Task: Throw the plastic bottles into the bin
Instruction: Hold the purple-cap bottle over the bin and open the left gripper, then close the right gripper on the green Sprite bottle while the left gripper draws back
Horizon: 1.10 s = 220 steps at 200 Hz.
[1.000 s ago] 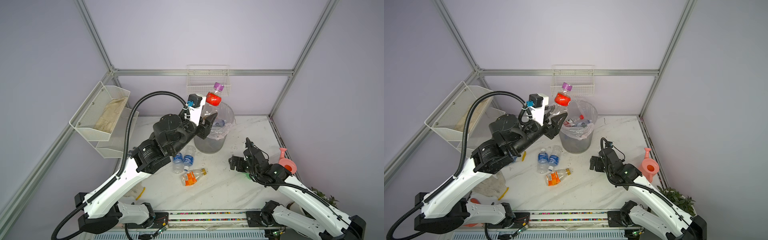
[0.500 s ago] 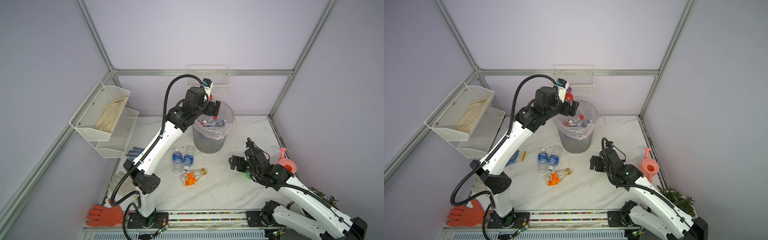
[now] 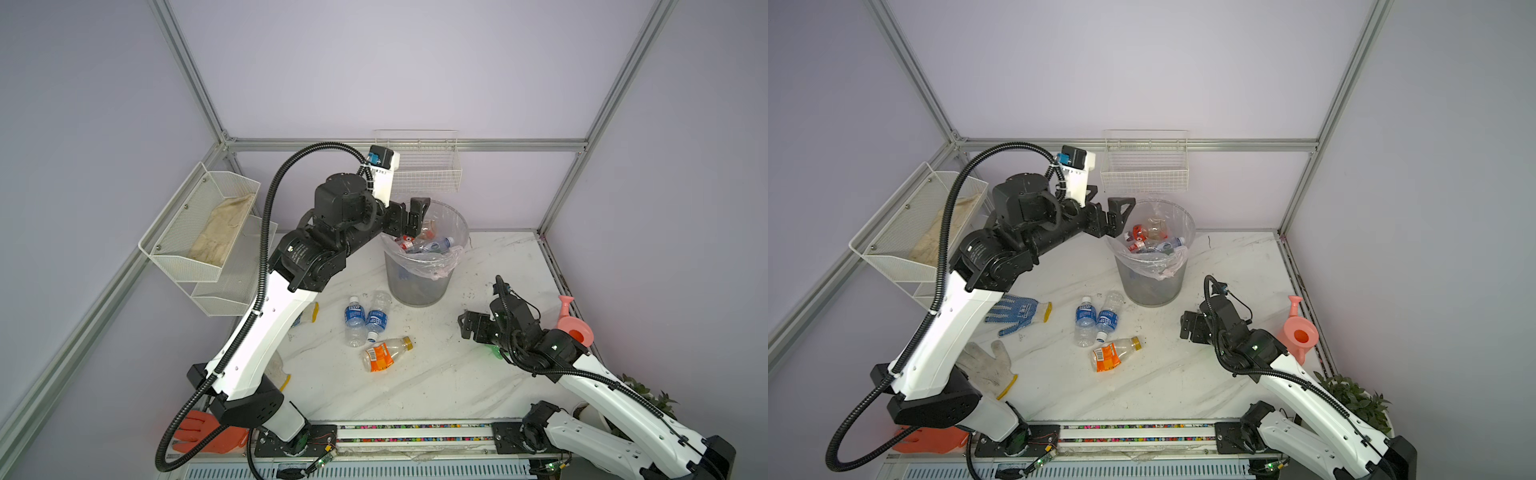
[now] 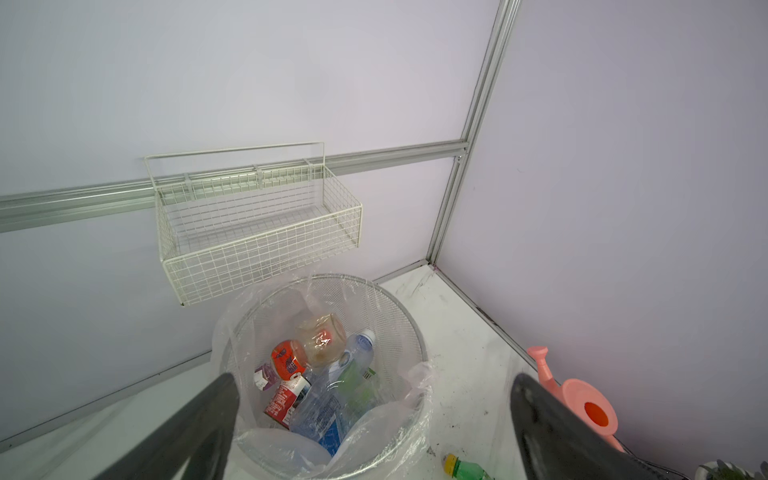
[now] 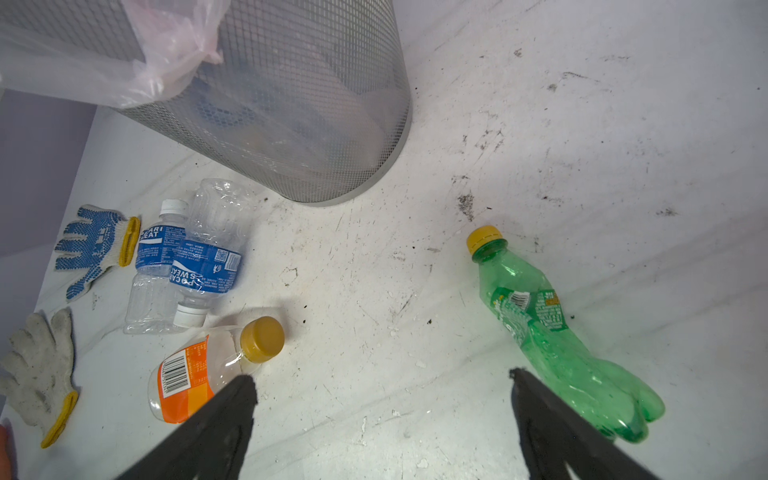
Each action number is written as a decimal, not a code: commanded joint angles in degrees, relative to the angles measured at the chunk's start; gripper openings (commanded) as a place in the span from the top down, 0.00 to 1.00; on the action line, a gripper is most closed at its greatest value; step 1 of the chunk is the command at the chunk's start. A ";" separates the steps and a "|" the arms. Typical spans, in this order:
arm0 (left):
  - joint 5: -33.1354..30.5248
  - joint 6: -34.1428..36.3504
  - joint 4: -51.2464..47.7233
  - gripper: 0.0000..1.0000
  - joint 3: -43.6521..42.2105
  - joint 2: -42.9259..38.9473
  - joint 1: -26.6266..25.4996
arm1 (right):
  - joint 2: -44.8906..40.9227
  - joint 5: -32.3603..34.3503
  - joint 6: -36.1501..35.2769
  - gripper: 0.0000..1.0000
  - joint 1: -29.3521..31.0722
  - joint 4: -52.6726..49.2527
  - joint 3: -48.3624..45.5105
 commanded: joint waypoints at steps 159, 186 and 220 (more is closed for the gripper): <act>-3.79 -9.31 9.66 0.00 -45.03 -28.13 -2.82 | 16.53 21.01 18.79 0.03 -0.10 -9.58 0.86; -4.04 -11.30 10.20 0.00 -50.72 -31.99 -2.86 | 20.72 19.15 16.83 0.03 -0.15 -6.65 0.38; -4.45 -13.46 10.19 0.00 -56.43 -36.21 -2.86 | 25.10 18.74 16.80 0.03 -0.14 -5.12 0.26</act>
